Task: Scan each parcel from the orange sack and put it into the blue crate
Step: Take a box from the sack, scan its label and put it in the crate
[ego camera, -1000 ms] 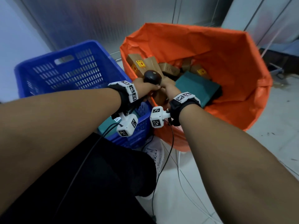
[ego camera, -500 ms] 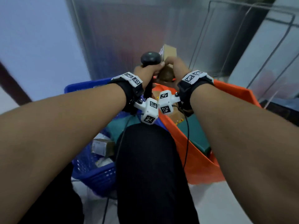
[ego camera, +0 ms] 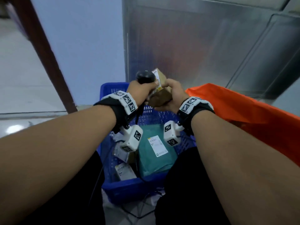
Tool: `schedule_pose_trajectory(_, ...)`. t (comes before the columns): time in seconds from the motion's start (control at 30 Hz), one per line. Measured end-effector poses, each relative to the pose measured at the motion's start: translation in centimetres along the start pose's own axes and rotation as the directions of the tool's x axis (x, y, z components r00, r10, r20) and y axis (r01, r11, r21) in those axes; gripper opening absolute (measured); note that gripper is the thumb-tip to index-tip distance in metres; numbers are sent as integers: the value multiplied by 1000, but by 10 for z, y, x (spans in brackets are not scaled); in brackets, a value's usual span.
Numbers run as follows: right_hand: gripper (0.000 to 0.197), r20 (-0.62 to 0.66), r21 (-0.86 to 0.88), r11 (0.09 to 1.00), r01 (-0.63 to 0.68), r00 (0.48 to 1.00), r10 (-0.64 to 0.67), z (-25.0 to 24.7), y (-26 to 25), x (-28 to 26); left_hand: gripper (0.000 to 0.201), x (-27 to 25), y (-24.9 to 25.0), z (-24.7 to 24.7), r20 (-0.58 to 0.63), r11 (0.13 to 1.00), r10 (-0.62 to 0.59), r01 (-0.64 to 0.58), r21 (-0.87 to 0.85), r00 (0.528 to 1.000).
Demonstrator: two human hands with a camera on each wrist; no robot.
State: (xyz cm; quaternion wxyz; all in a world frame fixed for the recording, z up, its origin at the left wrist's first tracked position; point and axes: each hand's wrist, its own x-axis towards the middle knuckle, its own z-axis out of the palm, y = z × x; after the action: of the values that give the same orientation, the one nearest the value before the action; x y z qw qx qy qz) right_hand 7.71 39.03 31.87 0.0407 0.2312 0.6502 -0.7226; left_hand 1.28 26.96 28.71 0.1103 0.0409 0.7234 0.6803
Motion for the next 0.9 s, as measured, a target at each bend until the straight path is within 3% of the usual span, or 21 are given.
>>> schedule_pose_trajectory(0.17,36,8,60,997,43,999,-43,-17,-6,12,40,8,10,10,33,1000,-13,14,-23,999)
schedule_pose_trajectory(0.37,55,-13,-33,994,107,994,-107,-19,-3,9,33,5,11,-1,131,998,10,-1,-69,991)
schedule_pose_trajectory(0.5,71,-95,-82,988,134,985,-141,-28,-4,18,33,-1,15,-6,148,993,2,15,-115,989)
schedule_pose_trajectory(0.57,62,-146,-105,986,128,979,-143,-34,-6,20,37,-4,17,-9,170,991,0,23,-133,985)
schedule_pose_trajectory(0.67,33,-233,-178,980,91,964,-132,-45,-6,19,34,-10,23,-13,238,993,-2,29,-111,971)
schedule_pose_trajectory(0.77,27,-267,-271,961,49,956,-124,-56,-2,21,35,-14,27,-16,328,995,-11,43,-91,945)
schedule_pose_trajectory(0.9,25,-277,-243,969,36,955,-105,-68,3,24,37,-18,28,-17,399,997,-16,44,-63,917)
